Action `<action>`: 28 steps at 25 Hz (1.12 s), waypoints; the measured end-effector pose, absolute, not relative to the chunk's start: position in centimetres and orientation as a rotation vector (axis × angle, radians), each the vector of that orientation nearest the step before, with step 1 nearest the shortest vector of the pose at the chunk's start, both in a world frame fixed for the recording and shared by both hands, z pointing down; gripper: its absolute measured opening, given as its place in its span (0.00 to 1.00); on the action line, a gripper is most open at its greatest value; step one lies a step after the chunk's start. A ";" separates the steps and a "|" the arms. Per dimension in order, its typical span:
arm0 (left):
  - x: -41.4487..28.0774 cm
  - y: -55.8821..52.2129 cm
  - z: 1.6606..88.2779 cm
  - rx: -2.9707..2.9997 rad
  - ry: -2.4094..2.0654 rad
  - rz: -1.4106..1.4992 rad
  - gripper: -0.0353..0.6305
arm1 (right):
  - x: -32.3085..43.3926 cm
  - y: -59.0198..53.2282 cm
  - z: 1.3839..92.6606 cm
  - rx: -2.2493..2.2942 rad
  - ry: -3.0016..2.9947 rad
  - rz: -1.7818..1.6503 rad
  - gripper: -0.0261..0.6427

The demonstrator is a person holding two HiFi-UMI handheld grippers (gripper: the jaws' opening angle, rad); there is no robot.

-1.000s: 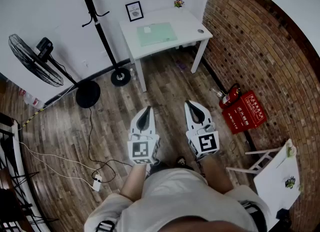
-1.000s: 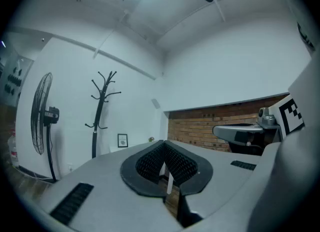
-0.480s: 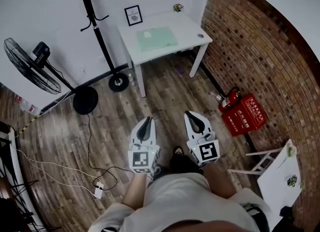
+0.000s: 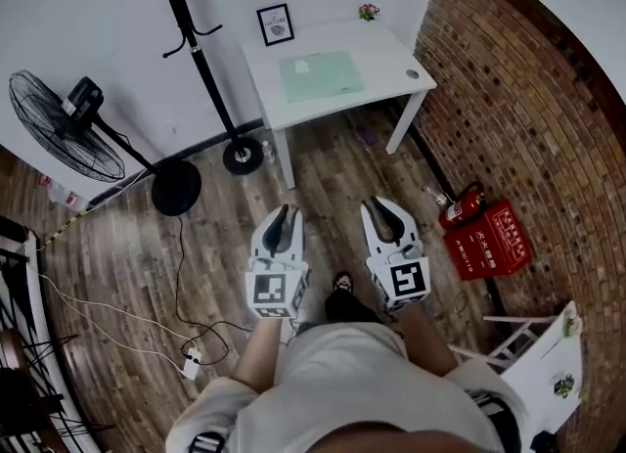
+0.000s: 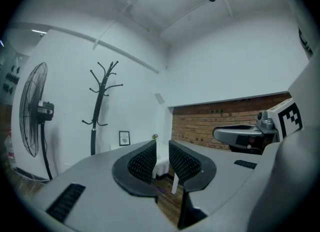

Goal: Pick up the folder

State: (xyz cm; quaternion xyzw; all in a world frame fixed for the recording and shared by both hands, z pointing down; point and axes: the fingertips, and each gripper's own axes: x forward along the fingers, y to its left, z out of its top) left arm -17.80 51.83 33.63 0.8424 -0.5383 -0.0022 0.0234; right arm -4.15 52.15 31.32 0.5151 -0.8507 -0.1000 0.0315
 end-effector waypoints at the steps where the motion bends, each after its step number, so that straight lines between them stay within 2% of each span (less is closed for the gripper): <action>1: -17.4 50.6 33.3 2.611 -1.672 0.000 0.16 | -3.8 50.9 31.1 1.588 -2.627 -0.316 0.14; 17: -8.7 37.1 34.6 2.589 -1.667 0.082 0.16 | 6.8 37.8 32.4 1.639 -2.623 -0.236 0.15; 28: -8.1 31.4 35.5 2.580 -1.672 0.111 0.16 | 8.1 32.6 32.9 1.650 -2.636 -0.223 0.17</action>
